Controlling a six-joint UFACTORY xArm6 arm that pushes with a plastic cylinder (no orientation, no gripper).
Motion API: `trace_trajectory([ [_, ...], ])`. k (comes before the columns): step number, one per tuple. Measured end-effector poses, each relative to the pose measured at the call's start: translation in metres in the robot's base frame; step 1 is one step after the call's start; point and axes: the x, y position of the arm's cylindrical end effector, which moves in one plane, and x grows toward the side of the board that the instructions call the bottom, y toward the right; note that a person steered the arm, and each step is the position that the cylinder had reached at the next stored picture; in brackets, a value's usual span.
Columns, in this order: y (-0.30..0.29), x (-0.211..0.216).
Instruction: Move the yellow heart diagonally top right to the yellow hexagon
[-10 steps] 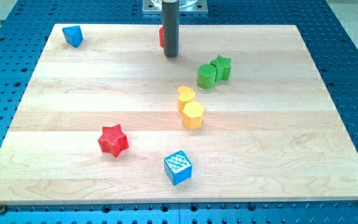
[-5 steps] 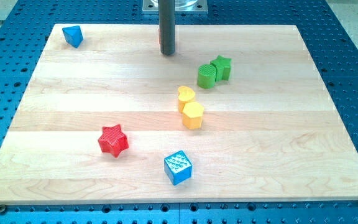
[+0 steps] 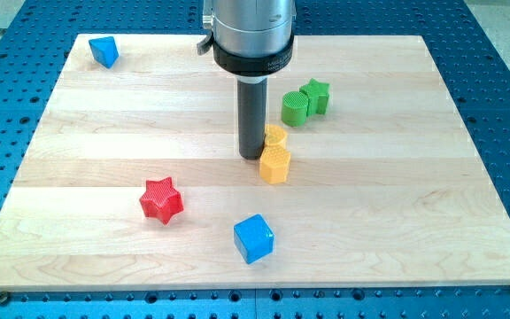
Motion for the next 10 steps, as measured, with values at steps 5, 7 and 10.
trace_trajectory([
  [5,0.069,0.038],
  [7,0.07,0.037],
  [10,0.068,0.037],
])
